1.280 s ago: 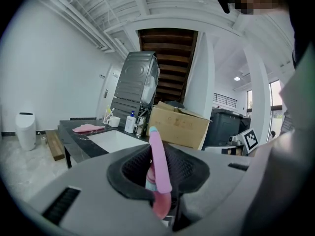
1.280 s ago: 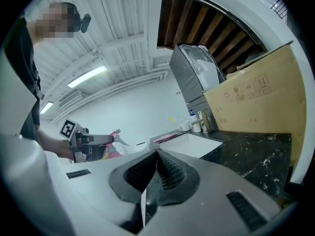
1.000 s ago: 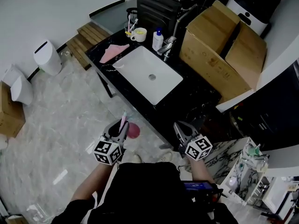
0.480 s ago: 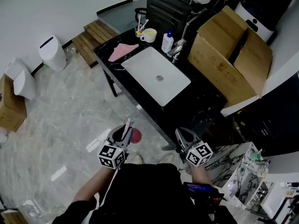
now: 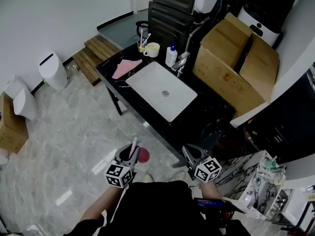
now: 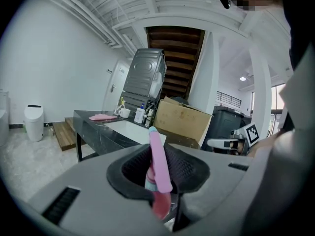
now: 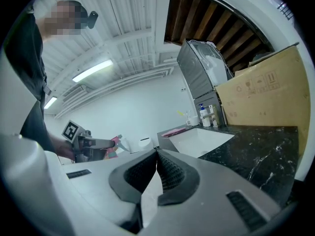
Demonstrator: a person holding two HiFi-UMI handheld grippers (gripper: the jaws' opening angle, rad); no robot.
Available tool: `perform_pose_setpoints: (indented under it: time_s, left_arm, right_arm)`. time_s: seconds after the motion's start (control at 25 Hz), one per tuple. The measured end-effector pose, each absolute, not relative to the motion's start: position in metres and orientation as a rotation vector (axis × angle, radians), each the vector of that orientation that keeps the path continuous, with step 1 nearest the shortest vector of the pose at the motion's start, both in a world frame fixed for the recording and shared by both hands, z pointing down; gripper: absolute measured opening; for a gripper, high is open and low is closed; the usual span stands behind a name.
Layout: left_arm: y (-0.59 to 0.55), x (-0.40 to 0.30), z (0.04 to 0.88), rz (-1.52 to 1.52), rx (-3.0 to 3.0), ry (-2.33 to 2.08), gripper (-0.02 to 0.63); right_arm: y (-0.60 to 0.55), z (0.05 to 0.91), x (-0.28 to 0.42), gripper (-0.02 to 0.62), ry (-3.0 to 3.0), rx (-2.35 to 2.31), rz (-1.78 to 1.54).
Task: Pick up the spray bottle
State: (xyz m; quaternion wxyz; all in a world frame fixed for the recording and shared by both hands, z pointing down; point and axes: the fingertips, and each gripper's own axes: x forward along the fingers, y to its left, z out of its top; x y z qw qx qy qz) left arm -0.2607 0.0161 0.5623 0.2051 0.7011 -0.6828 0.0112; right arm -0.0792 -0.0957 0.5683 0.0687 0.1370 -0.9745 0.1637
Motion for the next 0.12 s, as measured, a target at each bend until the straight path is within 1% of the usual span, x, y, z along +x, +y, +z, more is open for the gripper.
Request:
perform_pose_setpoints:
  time_s: [0.12]
  left_arm:
    - [0.0198,-0.2534,0.5632,0.026,1.96,-1.882,0.092]
  right_arm:
    - [-0.0897,0.5687,-0.0721,0.026,-2.922,0.43,0.504]
